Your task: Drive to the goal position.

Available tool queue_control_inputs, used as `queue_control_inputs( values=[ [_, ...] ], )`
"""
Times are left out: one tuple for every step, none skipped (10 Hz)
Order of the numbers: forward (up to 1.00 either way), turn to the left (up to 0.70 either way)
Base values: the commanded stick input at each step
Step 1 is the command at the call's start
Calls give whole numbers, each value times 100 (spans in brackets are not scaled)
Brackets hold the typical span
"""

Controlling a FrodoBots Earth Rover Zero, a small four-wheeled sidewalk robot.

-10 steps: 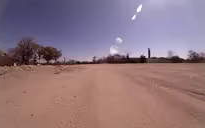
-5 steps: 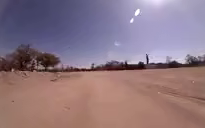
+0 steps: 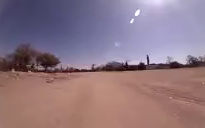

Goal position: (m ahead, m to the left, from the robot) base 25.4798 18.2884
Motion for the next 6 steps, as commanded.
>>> queue_control_inputs(
  values=[
    [100, 0],
    [100, 0],
    [100, 0],
    [100, 0],
    [100, 0],
    [100, 0]
  ],
)
